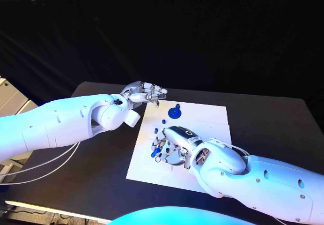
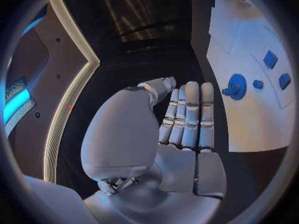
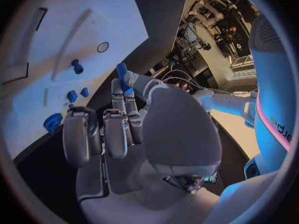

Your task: Assemble the parts on the task board

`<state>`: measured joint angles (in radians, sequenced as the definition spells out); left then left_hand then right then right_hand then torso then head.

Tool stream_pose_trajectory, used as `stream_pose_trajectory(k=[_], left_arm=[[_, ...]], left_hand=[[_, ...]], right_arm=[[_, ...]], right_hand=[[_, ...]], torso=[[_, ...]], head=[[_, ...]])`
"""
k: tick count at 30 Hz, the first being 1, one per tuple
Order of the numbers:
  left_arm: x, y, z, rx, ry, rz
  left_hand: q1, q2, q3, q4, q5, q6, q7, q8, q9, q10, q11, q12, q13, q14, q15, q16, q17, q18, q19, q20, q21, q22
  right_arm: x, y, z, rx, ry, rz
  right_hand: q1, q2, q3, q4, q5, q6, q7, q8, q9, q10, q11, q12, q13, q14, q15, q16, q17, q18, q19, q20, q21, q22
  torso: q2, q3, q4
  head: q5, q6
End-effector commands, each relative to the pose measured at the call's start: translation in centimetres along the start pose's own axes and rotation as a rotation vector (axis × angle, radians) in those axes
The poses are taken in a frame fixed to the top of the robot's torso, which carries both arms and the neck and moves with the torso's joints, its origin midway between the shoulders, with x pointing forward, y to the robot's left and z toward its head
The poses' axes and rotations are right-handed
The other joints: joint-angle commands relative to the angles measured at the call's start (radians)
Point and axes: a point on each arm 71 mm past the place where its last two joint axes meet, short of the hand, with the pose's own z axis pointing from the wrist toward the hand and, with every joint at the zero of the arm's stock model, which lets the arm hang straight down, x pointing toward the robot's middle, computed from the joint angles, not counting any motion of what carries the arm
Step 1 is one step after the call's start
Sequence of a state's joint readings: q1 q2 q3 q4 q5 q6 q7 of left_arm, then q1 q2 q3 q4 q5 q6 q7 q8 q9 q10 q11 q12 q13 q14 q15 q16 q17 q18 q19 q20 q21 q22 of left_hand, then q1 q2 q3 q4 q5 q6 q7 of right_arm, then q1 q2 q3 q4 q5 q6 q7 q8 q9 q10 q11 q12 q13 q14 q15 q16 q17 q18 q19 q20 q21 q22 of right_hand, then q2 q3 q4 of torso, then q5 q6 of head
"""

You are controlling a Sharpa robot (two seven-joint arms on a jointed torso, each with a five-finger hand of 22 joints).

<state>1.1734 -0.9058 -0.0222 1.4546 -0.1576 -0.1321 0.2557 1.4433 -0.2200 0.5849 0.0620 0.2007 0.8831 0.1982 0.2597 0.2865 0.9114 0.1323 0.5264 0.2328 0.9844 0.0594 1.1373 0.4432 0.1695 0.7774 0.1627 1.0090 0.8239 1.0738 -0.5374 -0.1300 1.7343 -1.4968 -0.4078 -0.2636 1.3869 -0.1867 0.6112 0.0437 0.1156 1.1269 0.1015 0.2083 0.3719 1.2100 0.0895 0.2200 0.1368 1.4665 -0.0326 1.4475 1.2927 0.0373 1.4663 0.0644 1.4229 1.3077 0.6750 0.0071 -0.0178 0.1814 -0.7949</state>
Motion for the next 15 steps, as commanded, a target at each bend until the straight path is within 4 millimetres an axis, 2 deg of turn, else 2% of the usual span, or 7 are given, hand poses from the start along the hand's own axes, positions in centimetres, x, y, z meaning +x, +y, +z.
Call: stream_pose_trajectory(k=[1,7,15], left_arm=[[0.3,-0.2,0.1,0.013,0.018,-0.013],[0.4,-0.2,0.1,0.012,0.023,-0.014],[0.4,-0.2,0.0,0.010,0.023,-0.014]], left_hand=[[-0.008,0.000,-0.004,-0.002,0.004,-0.005,-0.001,0.004,-0.001,-0.010,0.000,0.007,-0.001,-0.005,0.003,-0.002,-0.001,0.014,0.008,0.001,-0.005,-0.001],[-0.008,0.000,-0.004,-0.002,0.004,-0.005,-0.001,0.004,-0.001,-0.010,0.000,0.007,-0.001,-0.005,0.003,-0.002,-0.001,0.014,0.008,0.001,-0.005,-0.001],[-0.008,0.000,-0.004,-0.002,0.004,-0.005,-0.001,0.004,-0.001,-0.010,0.000,0.007,-0.001,-0.005,0.003,-0.002,-0.001,0.014,0.008,0.001,-0.005,-0.001]], right_arm=[[0.6,0.1,0.3,-0.040,0.008,-0.037],[1.4,-0.6,0.5,-0.026,0.024,-0.082],[1.8,-1.3,0.6,0.012,0.050,-0.146]], right_hand=[[0.000,0.006,0.003,-0.006,0.003,0.005,0.002,0.021,0.051,0.064,-0.056,-0.005,0.001,0.049,-0.009,-0.003,-0.001,-0.009,0.070,-0.004,-0.001,0.216],[0.001,0.006,0.004,-0.009,0.005,0.004,0.003,0.022,0.053,0.064,-0.056,-0.006,0.002,0.050,-0.009,-0.002,0.002,-0.010,0.071,-0.004,0.001,0.217],[0.000,0.006,0.004,-0.009,0.005,0.003,0.003,0.022,0.053,0.065,-0.056,-0.007,0.003,0.050,-0.009,-0.001,0.003,-0.010,0.071,-0.004,0.001,0.217]], torso=[[0.001,0.0006,-0.0008],[0.000,0.0009,0.0001],[0.000,0.0015,-0.0019]], head=[[0.005,-0.003],[0.004,-0.005],[0.006,-0.010]])
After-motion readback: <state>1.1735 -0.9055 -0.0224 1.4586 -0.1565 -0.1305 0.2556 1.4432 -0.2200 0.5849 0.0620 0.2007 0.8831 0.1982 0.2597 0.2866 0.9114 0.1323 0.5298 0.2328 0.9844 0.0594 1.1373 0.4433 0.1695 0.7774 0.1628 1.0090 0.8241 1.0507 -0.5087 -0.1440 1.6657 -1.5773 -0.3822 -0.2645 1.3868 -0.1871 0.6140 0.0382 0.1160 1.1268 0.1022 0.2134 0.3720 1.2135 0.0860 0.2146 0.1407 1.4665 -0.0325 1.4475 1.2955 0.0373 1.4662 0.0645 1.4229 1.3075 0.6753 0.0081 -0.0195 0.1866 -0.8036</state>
